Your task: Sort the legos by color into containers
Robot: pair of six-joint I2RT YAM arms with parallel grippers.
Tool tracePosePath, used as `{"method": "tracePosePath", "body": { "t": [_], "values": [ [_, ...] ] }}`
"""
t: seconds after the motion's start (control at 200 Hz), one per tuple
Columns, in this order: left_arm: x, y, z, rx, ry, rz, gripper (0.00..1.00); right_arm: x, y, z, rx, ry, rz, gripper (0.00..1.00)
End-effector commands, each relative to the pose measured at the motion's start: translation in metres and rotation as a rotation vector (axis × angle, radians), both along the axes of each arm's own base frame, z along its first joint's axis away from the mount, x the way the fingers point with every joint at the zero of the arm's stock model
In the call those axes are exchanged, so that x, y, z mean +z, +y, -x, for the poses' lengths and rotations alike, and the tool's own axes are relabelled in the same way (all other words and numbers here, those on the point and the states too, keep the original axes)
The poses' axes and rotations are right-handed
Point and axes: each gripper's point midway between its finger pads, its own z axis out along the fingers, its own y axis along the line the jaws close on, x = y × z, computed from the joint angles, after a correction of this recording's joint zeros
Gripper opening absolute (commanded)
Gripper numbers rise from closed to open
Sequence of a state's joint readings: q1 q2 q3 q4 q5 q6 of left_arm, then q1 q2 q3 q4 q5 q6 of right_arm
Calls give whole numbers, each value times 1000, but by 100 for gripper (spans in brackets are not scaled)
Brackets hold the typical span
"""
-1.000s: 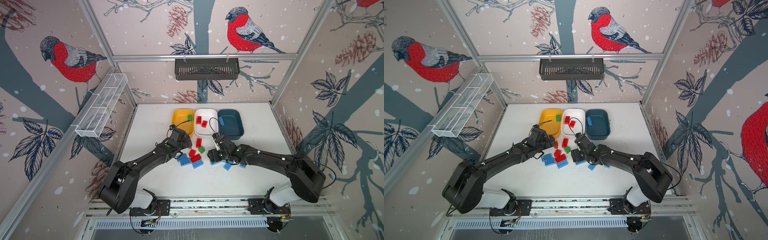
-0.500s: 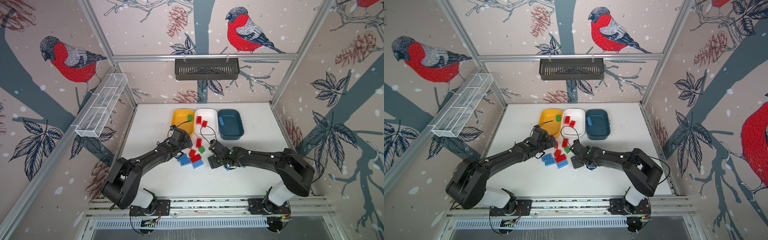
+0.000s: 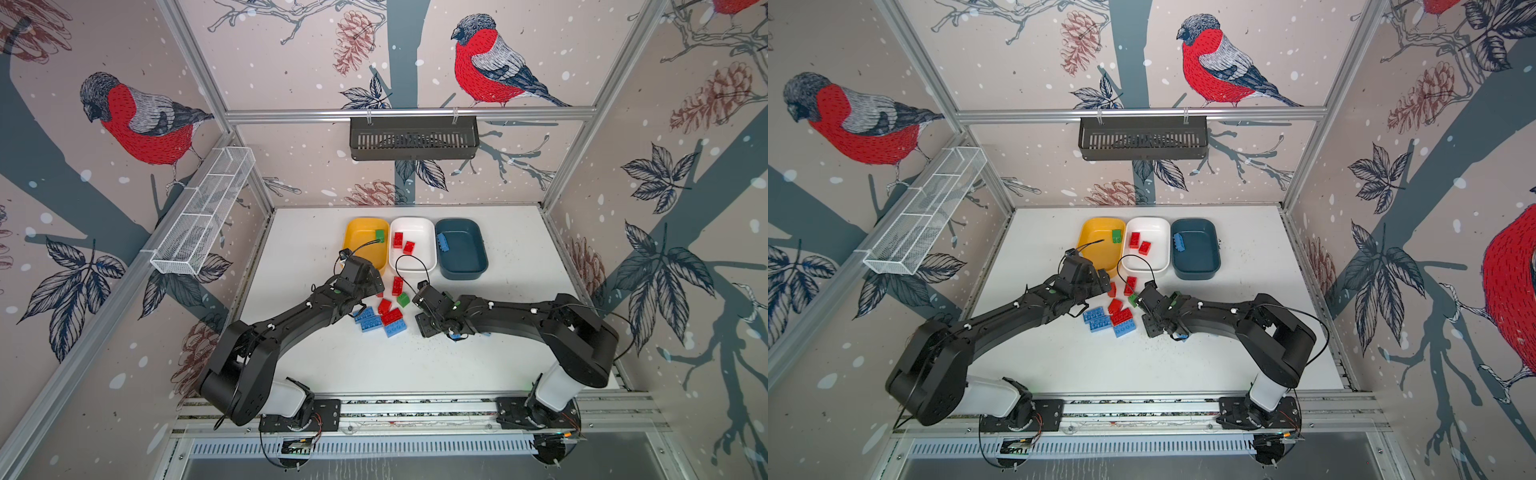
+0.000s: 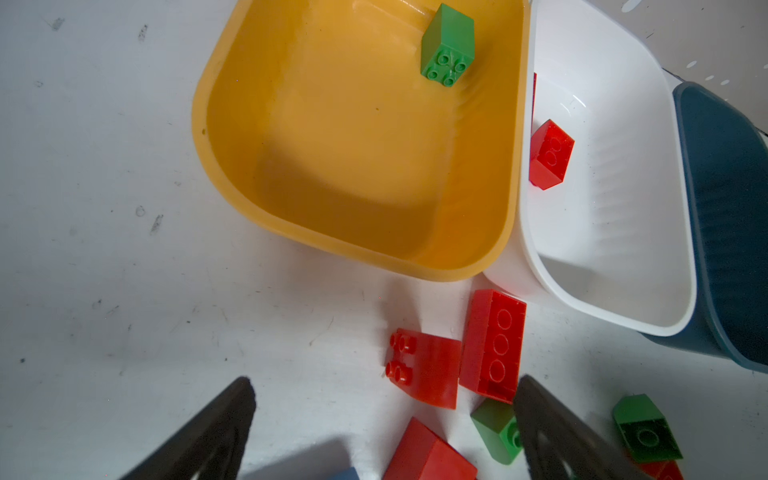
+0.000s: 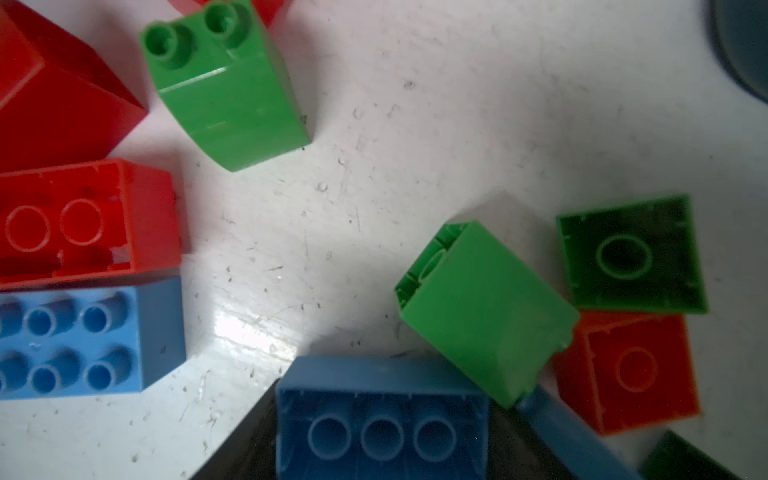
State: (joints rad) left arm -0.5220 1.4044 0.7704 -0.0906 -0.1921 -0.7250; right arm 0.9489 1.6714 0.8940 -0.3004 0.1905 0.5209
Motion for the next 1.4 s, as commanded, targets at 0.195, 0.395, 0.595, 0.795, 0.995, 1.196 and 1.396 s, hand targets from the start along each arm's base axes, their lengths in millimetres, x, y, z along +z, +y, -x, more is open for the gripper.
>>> {"method": "tracePosePath", "body": {
  "t": [0.195, 0.395, 0.595, 0.795, 0.995, 1.196, 1.396],
  "values": [
    [13, -1, 11, 19, -25, -68, 97, 54, 7, -18, 35, -151, -112, 58],
    [23, -19, 32, 12, -17, -86, 97, 105, 0, -65, -32, -267, -257, 58],
    [23, -37, 59, 6, 15, -46, 97, 120, -41, -132, -211, -319, -299, 59],
    [12, -48, 79, -5, 78, -34, 97, 111, -79, -185, -337, -327, -315, 61],
    [1, -62, 100, -51, 149, -19, 97, 90, -108, -225, -419, -292, -263, 66],
    [-24, -73, 136, -110, 269, -7, 97, 96, -109, -233, -423, -300, -247, 80],
    [-40, -77, 151, -144, 318, -28, 97, 118, -105, -219, -395, -327, -305, 100]
  ]
}}
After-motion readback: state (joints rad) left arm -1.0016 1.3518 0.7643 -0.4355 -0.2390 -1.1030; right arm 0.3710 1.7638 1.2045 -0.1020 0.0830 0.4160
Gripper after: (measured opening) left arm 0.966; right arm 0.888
